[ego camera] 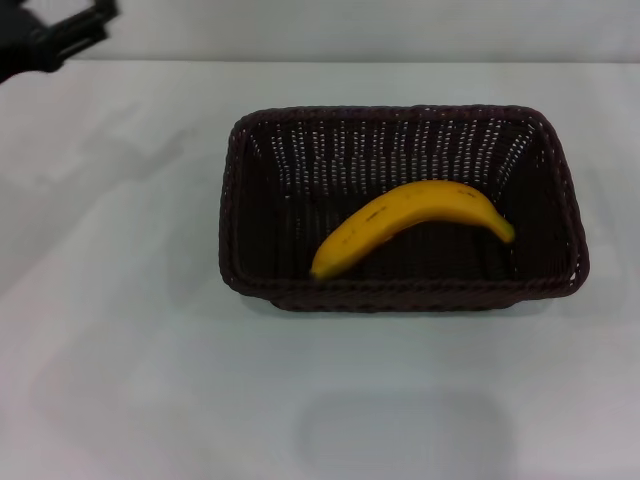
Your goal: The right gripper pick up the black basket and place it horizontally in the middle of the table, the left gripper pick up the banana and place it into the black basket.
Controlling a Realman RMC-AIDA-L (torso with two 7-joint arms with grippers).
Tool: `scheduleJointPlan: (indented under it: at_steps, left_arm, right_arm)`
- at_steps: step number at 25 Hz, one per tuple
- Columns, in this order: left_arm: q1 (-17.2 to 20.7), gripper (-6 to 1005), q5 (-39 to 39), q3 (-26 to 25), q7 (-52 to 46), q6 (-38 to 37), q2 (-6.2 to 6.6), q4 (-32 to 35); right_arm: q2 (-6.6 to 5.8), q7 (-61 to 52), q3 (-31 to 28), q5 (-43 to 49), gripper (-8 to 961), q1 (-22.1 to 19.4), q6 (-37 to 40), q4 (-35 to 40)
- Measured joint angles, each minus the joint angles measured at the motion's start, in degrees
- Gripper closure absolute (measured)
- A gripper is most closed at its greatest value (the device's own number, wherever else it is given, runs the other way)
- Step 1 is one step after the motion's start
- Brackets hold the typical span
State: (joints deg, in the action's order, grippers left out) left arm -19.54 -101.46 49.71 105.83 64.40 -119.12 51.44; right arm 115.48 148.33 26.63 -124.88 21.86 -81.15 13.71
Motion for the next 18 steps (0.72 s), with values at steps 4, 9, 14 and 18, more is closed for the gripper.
scheduleJointPlan:
  at_steps: [4, 9, 14, 18]
  left_arm:
    - [3.1, 101, -17.7, 0.0, 17.0, 2.3, -0.05, -10.8]
    - [3.6, 101, -35.6, 0.0, 34.5, 10.2, -0.06, -24.8]
    - [3.8, 101, -42.2, 0.0, 42.6, 13.5, -0.05, -30.8]
    - [3.2, 101, -45.1, -0.1, 44.2, 13.5, -0.05, -33.3]
  right_arm:
    - [0.01, -1.0, 0.5, 0.4, 96, -0.7, -0.6, -1.6]
    - [0.01, -0.3, 1.2, 0.4, 96, -1.8, -3.1, -4.6]
    - [-0.08, 3.9, 3.2, 0.4, 96, -2.9, -3.6, -7.1]
    - [-0.09, 6.5, 3.2, 0.4, 96, -3.0, -3.9, -8.7]
